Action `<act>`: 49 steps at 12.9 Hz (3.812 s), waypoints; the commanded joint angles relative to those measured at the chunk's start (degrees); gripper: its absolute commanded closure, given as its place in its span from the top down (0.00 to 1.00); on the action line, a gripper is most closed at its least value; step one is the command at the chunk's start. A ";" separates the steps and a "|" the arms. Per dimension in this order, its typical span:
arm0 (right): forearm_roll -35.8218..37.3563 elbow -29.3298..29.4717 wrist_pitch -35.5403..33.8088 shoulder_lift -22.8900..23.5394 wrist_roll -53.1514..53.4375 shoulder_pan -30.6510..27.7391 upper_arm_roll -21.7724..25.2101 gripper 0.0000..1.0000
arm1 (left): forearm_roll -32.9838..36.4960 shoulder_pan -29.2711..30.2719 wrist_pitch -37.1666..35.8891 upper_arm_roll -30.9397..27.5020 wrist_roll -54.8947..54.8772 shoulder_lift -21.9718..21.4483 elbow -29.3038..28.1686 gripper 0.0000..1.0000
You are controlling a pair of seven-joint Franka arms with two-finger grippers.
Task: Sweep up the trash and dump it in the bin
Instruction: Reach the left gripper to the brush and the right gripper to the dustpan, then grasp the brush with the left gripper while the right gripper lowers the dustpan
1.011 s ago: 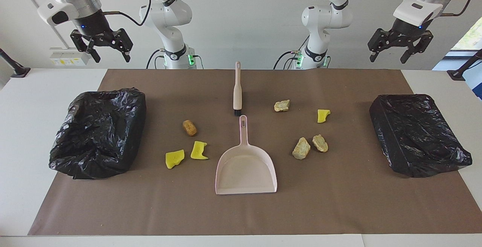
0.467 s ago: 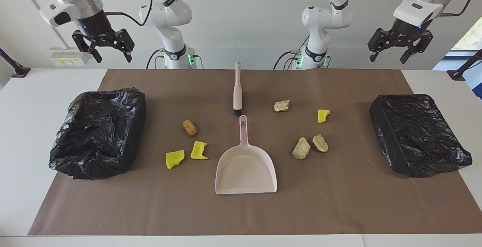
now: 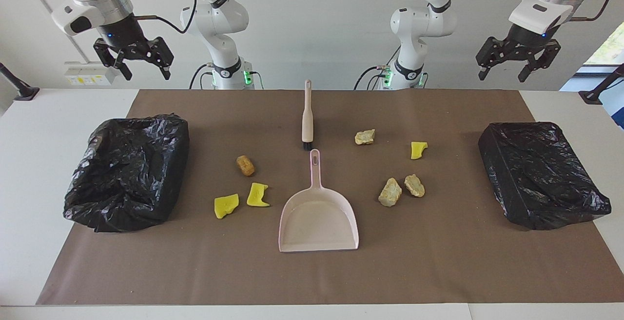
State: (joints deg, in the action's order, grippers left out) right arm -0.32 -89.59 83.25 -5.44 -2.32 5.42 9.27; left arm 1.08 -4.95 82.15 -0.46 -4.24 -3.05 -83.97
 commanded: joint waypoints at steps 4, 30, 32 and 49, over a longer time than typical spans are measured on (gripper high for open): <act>1.37 -3.48 -0.20 -3.69 1.35 -0.50 -0.39 1.00 | -0.82 -0.50 0.29 0.81 -0.25 -1.61 -2.25 1.00; -3.20 -2.17 32.85 25.65 13.02 16.54 -1.97 1.00 | -6.62 -54.18 47.29 1.96 56.15 -3.30 -48.92 1.00; -2.67 -0.69 34.25 28.37 19.26 20.39 -2.32 1.00 | -6.62 -55.51 50.03 2.05 58.46 -1.53 -48.93 1.00; -2.93 2.75 36.72 37.08 21.40 27.27 -6.63 0.85 | -6.45 -56.75 39.08 1.69 59.27 -1.86 -48.22 0.00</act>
State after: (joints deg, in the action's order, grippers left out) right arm -2.78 -85.32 118.15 31.79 22.68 33.53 3.22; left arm -4.80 -61.27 126.93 2.16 56.18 -1.73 -131.80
